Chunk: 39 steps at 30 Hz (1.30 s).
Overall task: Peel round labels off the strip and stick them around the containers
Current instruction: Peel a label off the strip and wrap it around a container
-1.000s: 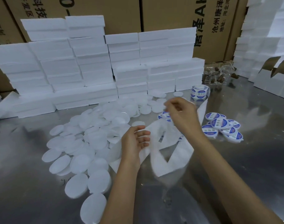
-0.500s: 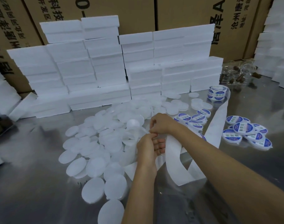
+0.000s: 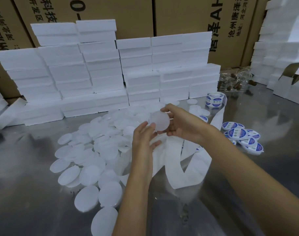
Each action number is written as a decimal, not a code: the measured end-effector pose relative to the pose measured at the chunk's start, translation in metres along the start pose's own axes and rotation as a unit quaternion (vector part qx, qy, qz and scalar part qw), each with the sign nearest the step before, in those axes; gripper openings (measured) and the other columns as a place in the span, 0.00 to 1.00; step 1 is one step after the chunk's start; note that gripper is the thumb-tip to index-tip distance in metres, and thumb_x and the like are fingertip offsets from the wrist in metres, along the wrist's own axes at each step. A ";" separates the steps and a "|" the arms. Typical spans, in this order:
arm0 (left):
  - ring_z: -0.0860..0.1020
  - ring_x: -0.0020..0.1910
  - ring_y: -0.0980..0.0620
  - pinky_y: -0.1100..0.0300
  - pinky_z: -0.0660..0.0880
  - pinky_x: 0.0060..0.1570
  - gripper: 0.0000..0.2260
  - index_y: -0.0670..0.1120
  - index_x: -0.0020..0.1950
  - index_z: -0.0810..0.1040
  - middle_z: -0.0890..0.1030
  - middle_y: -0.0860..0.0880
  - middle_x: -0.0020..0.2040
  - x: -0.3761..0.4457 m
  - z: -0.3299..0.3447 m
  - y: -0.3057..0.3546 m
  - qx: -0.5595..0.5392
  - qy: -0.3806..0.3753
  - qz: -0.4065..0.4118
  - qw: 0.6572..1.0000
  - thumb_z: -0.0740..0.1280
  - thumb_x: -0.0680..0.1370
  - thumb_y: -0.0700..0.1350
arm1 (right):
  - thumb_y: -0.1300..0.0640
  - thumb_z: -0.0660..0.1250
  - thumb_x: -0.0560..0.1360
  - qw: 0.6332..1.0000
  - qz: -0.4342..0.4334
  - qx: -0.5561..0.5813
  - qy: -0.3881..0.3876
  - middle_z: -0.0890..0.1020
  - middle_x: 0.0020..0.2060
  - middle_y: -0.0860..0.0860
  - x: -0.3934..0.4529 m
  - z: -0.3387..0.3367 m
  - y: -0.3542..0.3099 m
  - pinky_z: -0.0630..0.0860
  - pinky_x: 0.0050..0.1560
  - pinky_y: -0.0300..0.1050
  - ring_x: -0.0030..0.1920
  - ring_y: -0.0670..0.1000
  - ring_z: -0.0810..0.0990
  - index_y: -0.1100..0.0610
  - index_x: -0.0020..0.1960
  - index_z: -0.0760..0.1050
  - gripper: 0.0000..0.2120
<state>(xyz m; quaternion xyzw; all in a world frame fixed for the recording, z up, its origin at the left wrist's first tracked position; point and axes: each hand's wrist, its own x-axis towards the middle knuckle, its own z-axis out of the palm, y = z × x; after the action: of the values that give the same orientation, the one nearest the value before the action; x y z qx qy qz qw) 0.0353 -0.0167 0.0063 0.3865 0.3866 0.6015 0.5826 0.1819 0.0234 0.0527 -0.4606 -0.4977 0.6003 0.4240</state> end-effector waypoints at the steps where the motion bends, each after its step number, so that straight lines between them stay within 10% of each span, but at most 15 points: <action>1: 0.82 0.58 0.52 0.54 0.79 0.58 0.18 0.53 0.66 0.76 0.82 0.51 0.61 -0.004 0.002 0.002 0.033 -0.032 0.022 0.999 0.71 0.78 0.52 | 0.45 0.68 0.73 1.000 0.012 -0.007 -0.018 0.84 0.44 0.57 -0.006 0.000 0.001 0.75 0.39 0.42 0.44 0.55 0.84 0.55 0.51 0.82 0.15; 9: 0.80 0.55 0.67 0.72 0.76 0.49 0.14 0.59 0.66 0.76 0.82 0.67 0.54 -0.016 0.008 0.005 0.125 -0.042 0.171 0.976 0.64 0.83 0.43 | 0.37 0.66 0.76 0.996 -0.025 -0.087 -0.005 0.86 0.49 0.56 -0.049 -0.001 0.003 0.82 0.46 0.43 0.49 0.56 0.86 0.60 0.56 0.80 0.25; 16: 0.84 0.53 0.45 0.59 0.80 0.44 0.16 0.54 0.60 0.79 0.86 0.47 0.53 -0.015 0.006 0.009 0.000 -0.078 0.111 0.991 0.61 0.83 0.34 | 0.68 0.63 0.75 0.943 -0.073 -0.320 0.055 0.86 0.41 0.51 -0.101 -0.050 0.027 0.78 0.43 0.39 0.40 0.45 0.82 0.57 0.46 0.82 0.11; 22: 0.84 0.51 0.44 0.57 0.81 0.43 0.16 0.53 0.61 0.78 0.85 0.45 0.54 -0.017 0.009 0.009 0.010 -0.094 0.091 0.991 0.64 0.81 0.34 | 0.54 0.70 0.66 0.876 -0.022 -0.479 -0.060 0.74 0.58 0.33 -0.125 -0.060 0.066 0.66 0.57 0.28 0.58 0.32 0.68 0.37 0.54 0.76 0.19; 25: 0.84 0.52 0.43 0.56 0.81 0.44 0.15 0.51 0.63 0.78 0.85 0.44 0.55 -0.019 0.010 0.010 0.001 -0.094 0.091 0.991 0.64 0.80 0.35 | 0.52 0.75 0.70 0.875 -0.076 -0.478 0.000 0.75 0.59 0.33 -0.118 -0.056 0.084 0.63 0.67 0.36 0.64 0.36 0.68 0.41 0.53 0.79 0.13; 29: 0.84 0.51 0.41 0.56 0.81 0.46 0.14 0.48 0.61 0.78 0.84 0.41 0.55 -0.022 0.010 0.020 -0.055 -0.105 0.111 0.987 0.64 0.80 0.34 | 0.50 0.73 0.74 0.905 -0.121 -0.382 0.142 0.84 0.43 0.44 -0.103 -0.045 0.093 0.75 0.58 0.52 0.48 0.46 0.80 0.51 0.43 0.83 0.06; 39: 0.83 0.49 0.42 0.55 0.80 0.51 0.12 0.48 0.59 0.78 0.84 0.40 0.52 -0.028 0.013 0.029 -0.121 -0.204 0.124 0.963 0.66 0.77 0.38 | 0.51 0.72 0.74 0.926 -0.088 -0.243 0.273 0.83 0.34 0.52 -0.076 -0.021 0.100 0.77 0.44 0.49 0.39 0.53 0.82 0.58 0.38 0.78 0.12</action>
<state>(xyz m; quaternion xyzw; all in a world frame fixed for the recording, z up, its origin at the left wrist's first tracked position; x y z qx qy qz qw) 0.0361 -0.0456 0.0377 0.4725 0.1324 0.6195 0.6127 0.2142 -0.0604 -0.0383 -0.6499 -0.5319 0.2718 0.4698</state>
